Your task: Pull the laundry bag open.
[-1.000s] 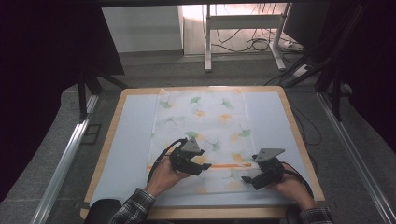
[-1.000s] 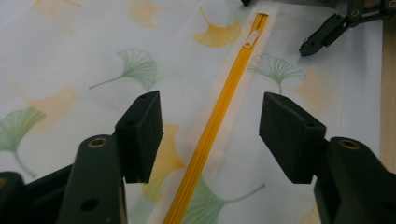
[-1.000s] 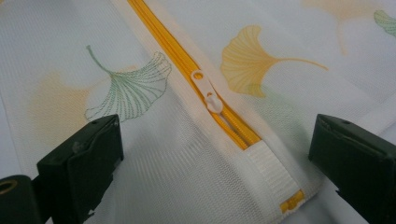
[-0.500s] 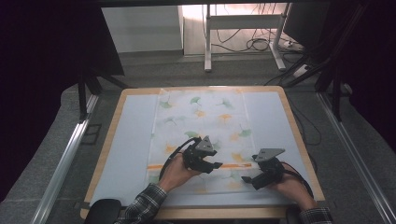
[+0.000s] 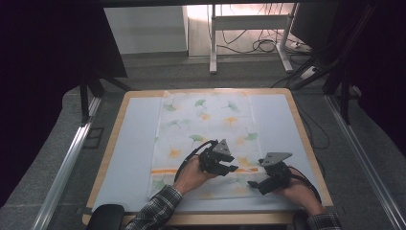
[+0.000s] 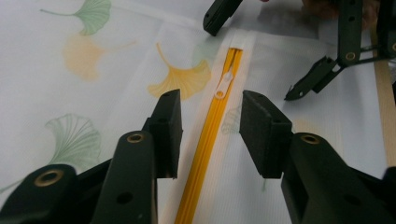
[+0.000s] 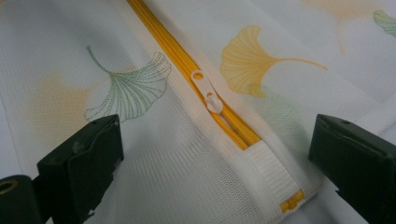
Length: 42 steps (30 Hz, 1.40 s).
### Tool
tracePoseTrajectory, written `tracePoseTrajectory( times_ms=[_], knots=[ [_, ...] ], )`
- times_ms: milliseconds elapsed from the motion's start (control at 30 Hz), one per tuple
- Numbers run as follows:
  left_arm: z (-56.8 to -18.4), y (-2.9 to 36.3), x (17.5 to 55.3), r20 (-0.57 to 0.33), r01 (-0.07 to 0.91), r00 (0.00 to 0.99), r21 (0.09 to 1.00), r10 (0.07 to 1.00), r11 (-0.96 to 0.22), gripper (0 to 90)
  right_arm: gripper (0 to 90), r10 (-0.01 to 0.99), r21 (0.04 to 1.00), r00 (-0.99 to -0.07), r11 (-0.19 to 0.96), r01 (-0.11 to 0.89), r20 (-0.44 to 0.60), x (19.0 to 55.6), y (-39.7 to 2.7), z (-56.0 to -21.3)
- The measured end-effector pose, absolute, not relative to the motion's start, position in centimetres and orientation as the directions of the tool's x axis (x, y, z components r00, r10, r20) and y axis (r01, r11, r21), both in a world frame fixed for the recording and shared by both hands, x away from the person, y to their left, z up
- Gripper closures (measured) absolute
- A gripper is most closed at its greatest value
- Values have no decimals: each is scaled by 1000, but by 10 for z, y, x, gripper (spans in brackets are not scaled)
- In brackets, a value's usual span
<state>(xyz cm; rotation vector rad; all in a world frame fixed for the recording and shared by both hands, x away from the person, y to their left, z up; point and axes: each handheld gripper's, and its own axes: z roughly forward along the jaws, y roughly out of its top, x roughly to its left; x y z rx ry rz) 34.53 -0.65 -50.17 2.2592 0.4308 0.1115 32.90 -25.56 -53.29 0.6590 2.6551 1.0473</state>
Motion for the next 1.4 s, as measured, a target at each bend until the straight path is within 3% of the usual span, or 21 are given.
tracePoseTrajectory(
  times_ms=[233, 500, 733, 1000, 1200, 1400],
  knots=[
    [-505, -21, 351, -63, 260, 944, 746, 323, -613, 618, 31, 483, 686, -875, 647, 333, -30, 329, -255, -533],
    [-513, -32, 359, -73, 262, 947, 735, 312, -625, 737, 32, 485, 684, -874, 648, 335, -32, 328, -255, -533],
    [-519, -39, 359, -96, 268, 950, 736, 296, -622, 727, 32, 485, 685, -874, 647, 334, -32, 328, -256, -533],
    [-525, -53, 358, -60, 240, 958, 710, 282, -662, 711, 32, 486, 687, -874, 646, 333, -33, 328, -256, -533],
    [-526, -54, 356, -32, 211, 963, 702, 266, -680, 819, 33, 486, 686, -873, 646, 335, -32, 328, -256, -533],
    [-524, -55, 354, -18, 191, 969, 689, 247, -699, 826, 33, 488, 686, -872, 645, 336, -32, 328, -256, -533]
  ],
)
